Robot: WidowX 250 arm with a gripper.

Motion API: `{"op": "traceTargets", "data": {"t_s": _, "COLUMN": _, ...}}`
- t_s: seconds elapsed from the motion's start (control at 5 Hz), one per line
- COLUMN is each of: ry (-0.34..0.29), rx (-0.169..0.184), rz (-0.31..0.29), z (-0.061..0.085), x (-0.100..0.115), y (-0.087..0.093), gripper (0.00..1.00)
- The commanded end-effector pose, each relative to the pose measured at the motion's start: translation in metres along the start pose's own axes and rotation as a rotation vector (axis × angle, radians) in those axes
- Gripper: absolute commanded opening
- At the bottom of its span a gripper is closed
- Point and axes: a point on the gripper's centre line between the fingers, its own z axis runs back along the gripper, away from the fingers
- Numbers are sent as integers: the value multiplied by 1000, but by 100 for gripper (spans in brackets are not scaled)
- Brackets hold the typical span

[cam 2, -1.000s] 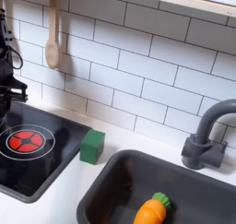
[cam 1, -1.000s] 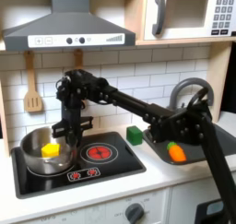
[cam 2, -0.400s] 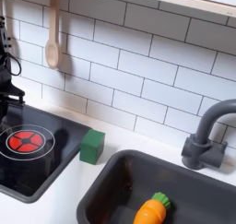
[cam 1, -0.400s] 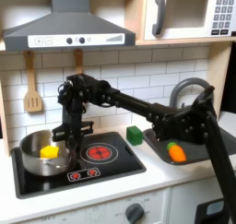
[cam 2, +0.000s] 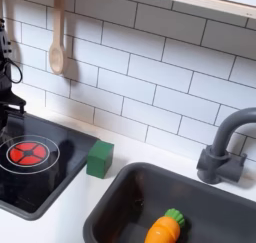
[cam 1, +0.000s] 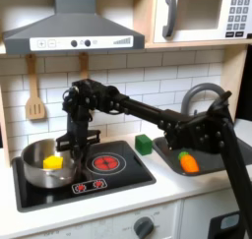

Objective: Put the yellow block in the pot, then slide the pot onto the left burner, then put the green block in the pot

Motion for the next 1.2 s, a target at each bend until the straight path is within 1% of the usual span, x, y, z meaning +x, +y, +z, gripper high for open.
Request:
{"op": "traceTargets", "data": {"t_s": 0.0, "ry": -2, "rx": -19, "rz": 0, "z": 7, "x": 0, "y": -2, "gripper": 100}}
{"op": "traceTargets", "data": {"t_s": 0.2, "ry": -7, "rx": -30, "rz": -4, "z": 9, "x": 1, "y": -3, "gripper": 100}}
{"op": "traceTargets", "data": {"t_s": 0.4, "ry": -29, "rx": -48, "rz": -4, "z": 17, "x": 5, "y": -6, "gripper": 100}}
{"op": "traceTargets", "data": {"t_s": 0.8, "ry": -71, "rx": -74, "rz": -7, "z": 35, "x": 10, "y": -9, "gripper": 100}}
{"op": "traceTargets", "data": {"t_s": 1.0, "ry": -85, "rx": -99, "rz": -34, "z": 42, "x": 8, "y": -20, "gripper": 100}}
